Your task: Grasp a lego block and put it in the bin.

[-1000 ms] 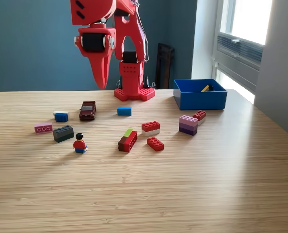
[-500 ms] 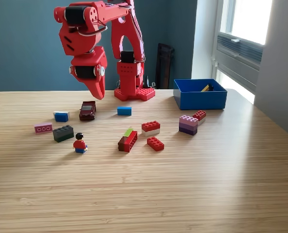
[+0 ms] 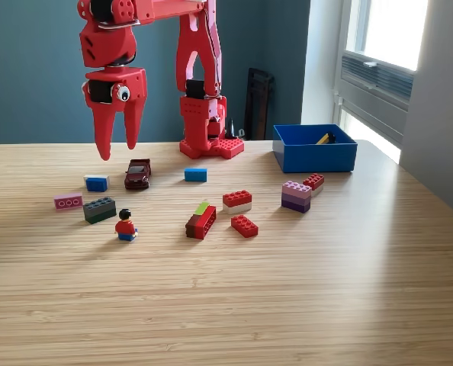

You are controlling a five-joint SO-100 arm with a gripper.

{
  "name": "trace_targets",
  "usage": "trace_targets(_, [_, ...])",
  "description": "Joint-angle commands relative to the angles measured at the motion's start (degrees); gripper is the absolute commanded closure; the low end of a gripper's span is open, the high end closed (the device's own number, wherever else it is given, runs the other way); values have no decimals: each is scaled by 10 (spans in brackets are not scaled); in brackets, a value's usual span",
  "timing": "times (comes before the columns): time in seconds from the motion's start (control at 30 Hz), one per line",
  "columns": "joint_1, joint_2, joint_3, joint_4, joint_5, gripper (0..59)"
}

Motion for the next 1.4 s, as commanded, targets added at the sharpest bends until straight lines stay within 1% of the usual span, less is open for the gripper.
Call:
trace_targets(0.03, [28,120,54,-5,-4,351])
trace_targets(0.17, [46,171,112,-4,-33,357])
trace_targets(0.23, [48,192,144,-4,-62,351])
trace_targets(0.3, [47,210,173,-4,-97,328])
trace_targets(0.37, [42,224,204,-4,-150,291])
trace_targets(0.53, [23,237,241,-5,-350,172])
trace_targets(0.57, [21,237,243,-4,-391,160])
trace_targets(0.67, [21,237,247,-4,-528,162])
trace_targets(0.77, [29,237,261,-4,-702,159])
trace_targets(0.83, [38,237,269,-4,-799,170])
trace_targets(0.93, [51,237,272,-4,-924,197])
trace_targets(1.0, [57,237,272,-5,-998,233])
trace_targets(1.07, [64,236,262,-5,-1062,254])
trace_targets(1.17, [76,230,234,-6,-1124,250])
trace_targets(1.23, [82,229,218,-22,-1147,238])
trace_targets(1.3, [83,228,214,-63,-1154,230])
trace_targets(1.4, [83,227,236,-138,-1154,203])
